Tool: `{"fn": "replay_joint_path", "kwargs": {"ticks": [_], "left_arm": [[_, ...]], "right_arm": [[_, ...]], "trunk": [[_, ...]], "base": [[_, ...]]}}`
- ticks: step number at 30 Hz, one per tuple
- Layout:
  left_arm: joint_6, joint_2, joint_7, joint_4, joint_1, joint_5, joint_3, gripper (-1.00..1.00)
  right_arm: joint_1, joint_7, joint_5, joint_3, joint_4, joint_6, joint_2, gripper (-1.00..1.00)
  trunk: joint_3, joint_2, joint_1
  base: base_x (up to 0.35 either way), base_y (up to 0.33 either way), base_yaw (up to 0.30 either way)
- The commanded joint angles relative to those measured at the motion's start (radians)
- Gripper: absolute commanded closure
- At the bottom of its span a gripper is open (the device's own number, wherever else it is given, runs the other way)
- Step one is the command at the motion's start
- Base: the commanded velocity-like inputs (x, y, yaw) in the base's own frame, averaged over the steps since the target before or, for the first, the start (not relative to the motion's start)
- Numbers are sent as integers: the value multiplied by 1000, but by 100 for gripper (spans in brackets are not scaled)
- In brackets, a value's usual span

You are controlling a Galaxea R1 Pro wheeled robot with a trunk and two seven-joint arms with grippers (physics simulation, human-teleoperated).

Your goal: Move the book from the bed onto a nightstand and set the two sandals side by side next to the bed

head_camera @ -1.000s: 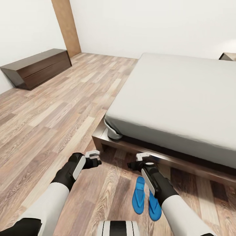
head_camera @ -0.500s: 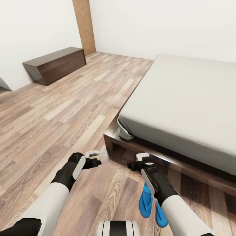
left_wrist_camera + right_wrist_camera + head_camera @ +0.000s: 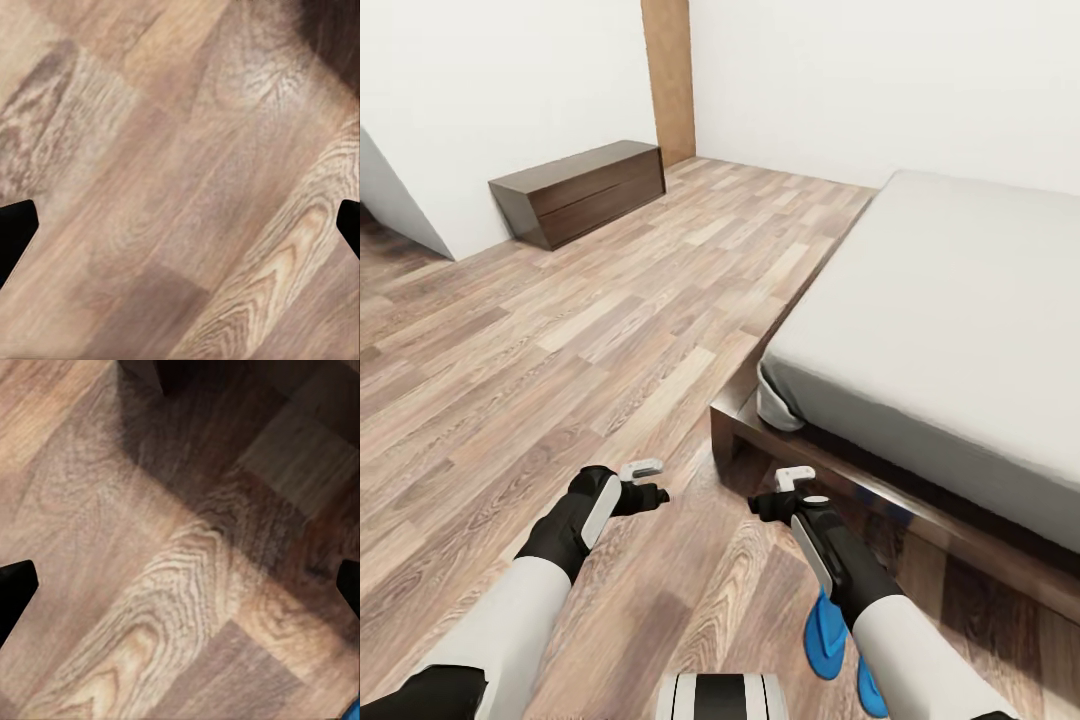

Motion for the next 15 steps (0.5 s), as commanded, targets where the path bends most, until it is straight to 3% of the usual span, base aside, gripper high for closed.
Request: {"fn": "replay_joint_path", "kwargs": {"ticks": [1,15], "left_arm": [[3,0,10,-1,-1,10,-2,-100],[3,6,9,20,0,13,-1,-100]], "right_arm": [[0,-2,-7,1,-2,5,0,-100],[1,-2,-9,2,2,0,1,-100]], "trunk": [[-1,0,0],[-1,0,0]], "base": [[0,0,240],[0,0,240]]}}
